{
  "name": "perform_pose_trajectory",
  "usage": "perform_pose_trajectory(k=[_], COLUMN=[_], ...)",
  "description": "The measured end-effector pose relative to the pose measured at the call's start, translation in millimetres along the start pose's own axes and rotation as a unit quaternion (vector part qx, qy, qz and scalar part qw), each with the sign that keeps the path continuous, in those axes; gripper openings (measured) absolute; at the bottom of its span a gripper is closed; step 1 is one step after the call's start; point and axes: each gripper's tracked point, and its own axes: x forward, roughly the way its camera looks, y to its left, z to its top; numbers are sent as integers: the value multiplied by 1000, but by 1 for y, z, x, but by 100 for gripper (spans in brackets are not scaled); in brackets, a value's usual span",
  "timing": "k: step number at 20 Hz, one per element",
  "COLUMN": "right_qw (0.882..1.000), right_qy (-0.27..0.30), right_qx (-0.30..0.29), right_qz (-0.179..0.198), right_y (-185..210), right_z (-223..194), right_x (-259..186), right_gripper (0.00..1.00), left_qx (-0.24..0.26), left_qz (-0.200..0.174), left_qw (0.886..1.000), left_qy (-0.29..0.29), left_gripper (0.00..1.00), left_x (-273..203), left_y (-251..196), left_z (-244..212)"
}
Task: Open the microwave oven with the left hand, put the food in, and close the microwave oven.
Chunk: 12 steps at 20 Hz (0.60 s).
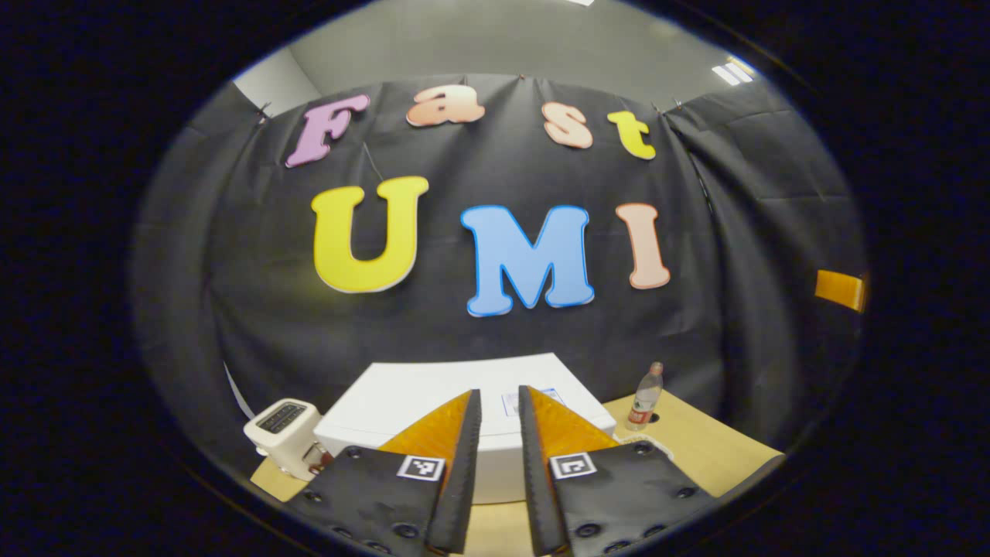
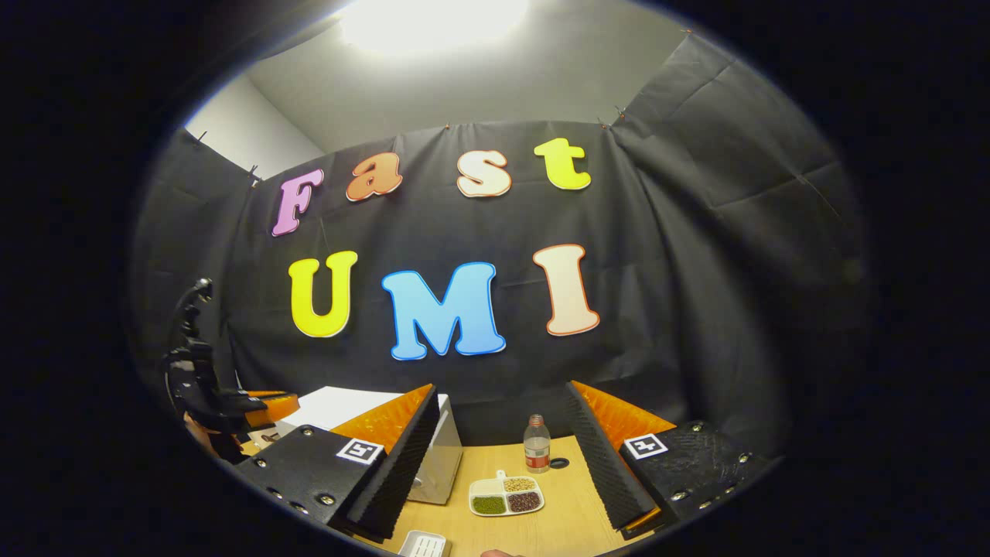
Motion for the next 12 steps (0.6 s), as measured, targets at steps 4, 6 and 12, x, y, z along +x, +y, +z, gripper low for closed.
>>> perform_pose_trajectory(k=[4,6,12], right_qw=[1000,1000,1000], right_qy=[-4,-3,-11], right_qx=[13,23,4], right_qz=[15,16,-3], right_y=[32,45,63], right_z=[17,20,27], right_x=[-8,-14,-41], right_gripper=[97,97,97], left_qx=[-8,-1,-1], left_qz=[16,23,12], left_qw=[998,998,996], left_qy=[-53,-63,-87], left_gripper=[100,96,100], left_x=[-78,-106,-153], left_y=[29,43,59], left_z=[48,63,84])
